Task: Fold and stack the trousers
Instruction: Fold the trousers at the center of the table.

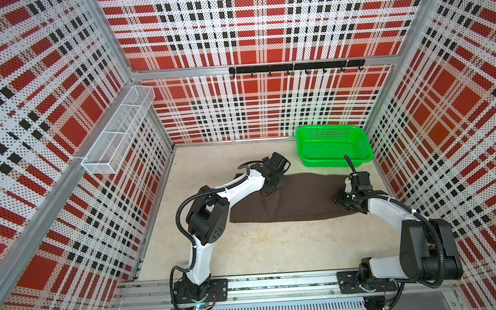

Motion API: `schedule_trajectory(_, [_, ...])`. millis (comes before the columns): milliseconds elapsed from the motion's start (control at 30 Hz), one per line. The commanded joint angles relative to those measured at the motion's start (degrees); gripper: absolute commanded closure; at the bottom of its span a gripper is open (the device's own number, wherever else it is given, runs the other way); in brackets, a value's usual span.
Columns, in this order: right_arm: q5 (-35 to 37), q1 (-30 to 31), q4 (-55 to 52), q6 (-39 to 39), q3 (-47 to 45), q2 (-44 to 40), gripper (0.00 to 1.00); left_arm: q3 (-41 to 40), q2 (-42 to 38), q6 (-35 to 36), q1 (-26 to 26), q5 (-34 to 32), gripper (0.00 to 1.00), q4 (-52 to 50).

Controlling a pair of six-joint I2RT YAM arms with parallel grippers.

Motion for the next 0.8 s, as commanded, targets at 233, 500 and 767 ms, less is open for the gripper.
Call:
schedule_trajectory(233, [0.9, 0.5, -1.3, -0.1, 0.6, -1.7, 0.64, 5.1, 0.4, 2.0, -3.0, 4.6, 0.55, 0.9])
schedule_trajectory(500, [4.4, 4.0, -6.2, 0.8, 5.6, -5.2, 0.61, 10.6, -6.3, 6.2, -3.2, 3.2, 0.38, 0.3])
schedule_trajectory(767, [12.7, 19.8, -8.9, 4.4, 17.8, 1.9, 0.59, -10.7, -16.9, 8.9, 9.7, 5.4, 0.43, 4.0])
